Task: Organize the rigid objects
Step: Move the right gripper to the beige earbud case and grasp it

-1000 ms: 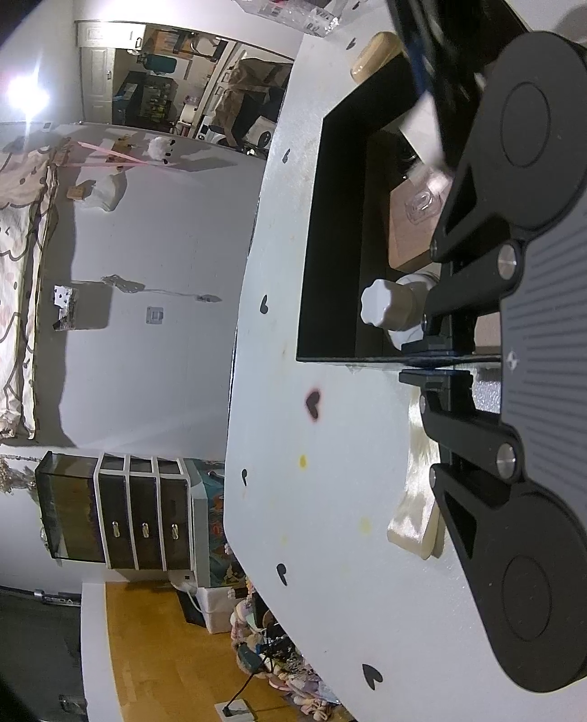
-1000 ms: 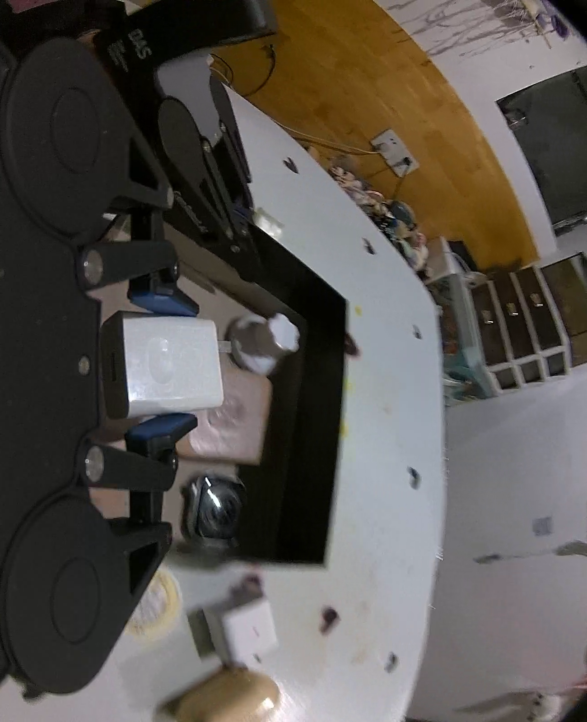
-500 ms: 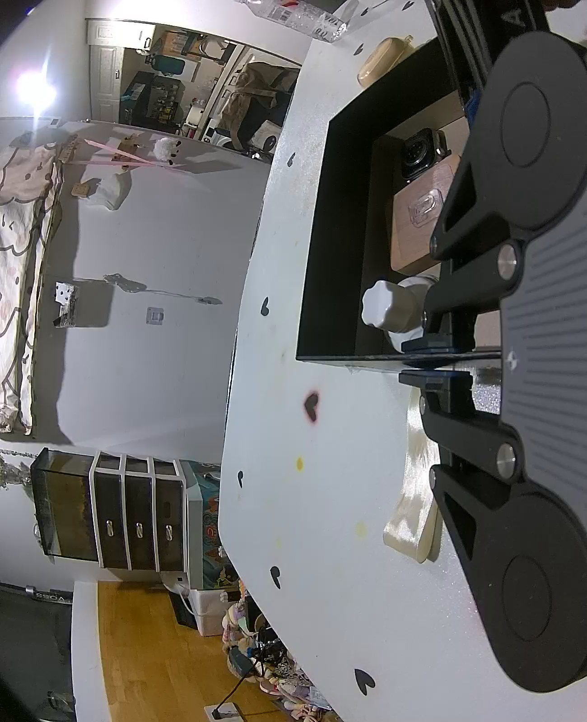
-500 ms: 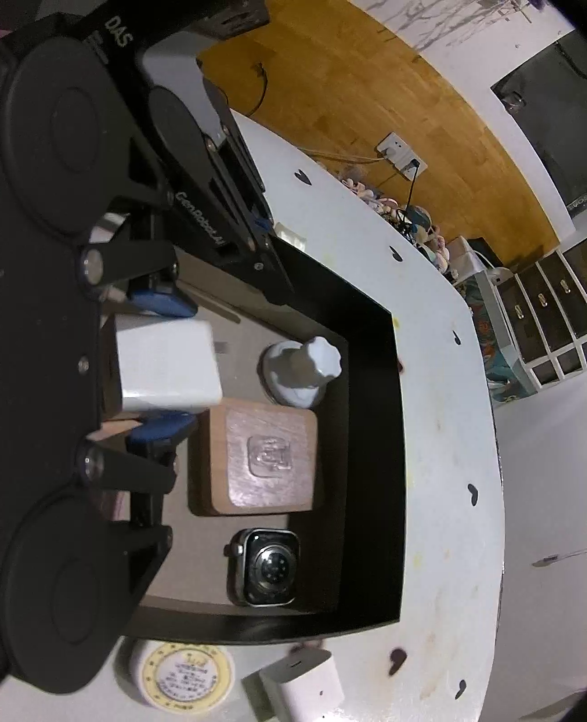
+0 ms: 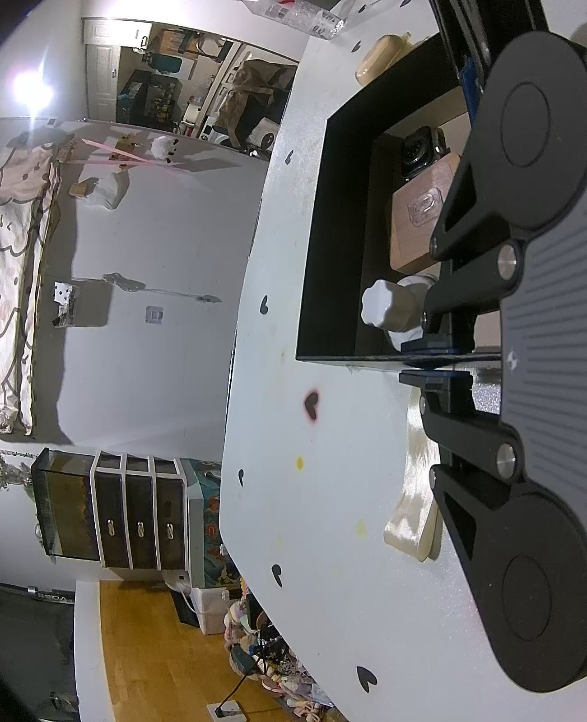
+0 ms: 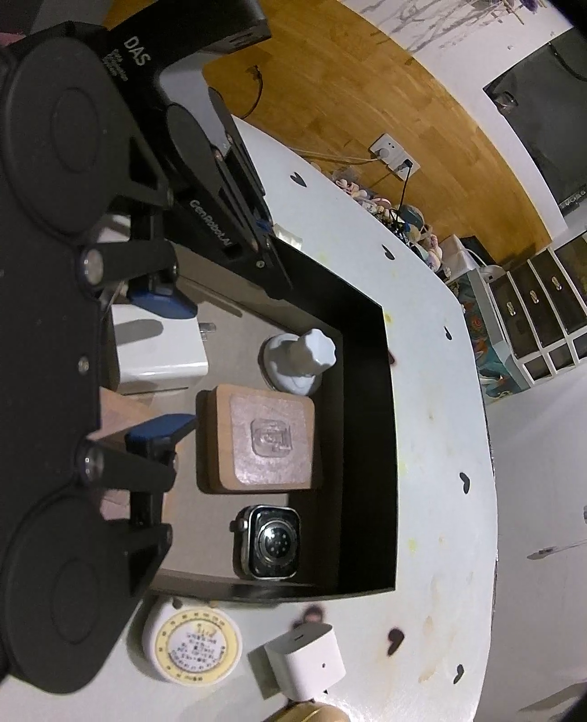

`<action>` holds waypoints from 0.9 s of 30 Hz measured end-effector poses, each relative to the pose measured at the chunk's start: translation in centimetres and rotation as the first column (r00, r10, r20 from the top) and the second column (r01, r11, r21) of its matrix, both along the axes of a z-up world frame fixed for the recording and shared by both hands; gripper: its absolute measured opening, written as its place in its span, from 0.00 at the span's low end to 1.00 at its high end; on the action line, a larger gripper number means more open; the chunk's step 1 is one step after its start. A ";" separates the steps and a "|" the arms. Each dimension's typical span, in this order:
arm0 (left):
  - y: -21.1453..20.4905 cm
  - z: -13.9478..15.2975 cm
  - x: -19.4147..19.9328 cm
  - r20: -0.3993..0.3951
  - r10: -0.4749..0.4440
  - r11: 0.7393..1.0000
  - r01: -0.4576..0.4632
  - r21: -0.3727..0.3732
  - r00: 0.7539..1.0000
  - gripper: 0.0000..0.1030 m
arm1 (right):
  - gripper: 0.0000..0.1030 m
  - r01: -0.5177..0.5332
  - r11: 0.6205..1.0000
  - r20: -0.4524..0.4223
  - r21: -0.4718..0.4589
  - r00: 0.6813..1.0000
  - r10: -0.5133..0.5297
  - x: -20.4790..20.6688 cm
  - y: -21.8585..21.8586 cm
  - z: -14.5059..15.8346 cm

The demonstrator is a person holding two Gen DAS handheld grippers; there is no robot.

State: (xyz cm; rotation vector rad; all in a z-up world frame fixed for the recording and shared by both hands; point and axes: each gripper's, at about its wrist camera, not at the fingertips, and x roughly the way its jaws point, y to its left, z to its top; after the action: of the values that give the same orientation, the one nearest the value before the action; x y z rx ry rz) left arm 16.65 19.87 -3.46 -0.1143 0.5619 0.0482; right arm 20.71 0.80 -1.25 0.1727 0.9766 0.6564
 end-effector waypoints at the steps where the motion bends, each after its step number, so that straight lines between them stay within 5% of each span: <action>1: 0.0 0.0 0.0 0.000 0.000 1.000 0.000 0.000 1.000 0.05 | 0.47 -0.001 1.000 0.002 -0.002 1.000 0.001 -0.1 0.0 0.1; 11: 0.0 0.0 0.0 0.001 0.001 1.000 -0.001 -0.001 1.000 0.05 | 0.50 0.002 1.000 0.062 -0.013 0.998 -0.001 -1.5 -0.9 1.4; 22: -0.2 -0.1 -0.1 0.000 0.007 1.000 -0.007 0.012 1.000 0.05 | 0.66 0.027 1.000 0.145 -0.001 0.989 -0.027 -3.4 -3.3 3.1; 27: -0.4 -0.1 -0.1 0.000 0.010 1.000 -0.010 0.017 1.000 0.05 | 0.81 0.042 0.999 0.200 0.008 0.979 -0.043 -4.5 -4.7 3.6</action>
State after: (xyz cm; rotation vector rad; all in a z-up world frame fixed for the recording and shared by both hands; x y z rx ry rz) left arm 16.54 19.51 -3.53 -0.1007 0.5608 0.0625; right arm 16.18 -3.95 2.36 0.1280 0.7761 0.6236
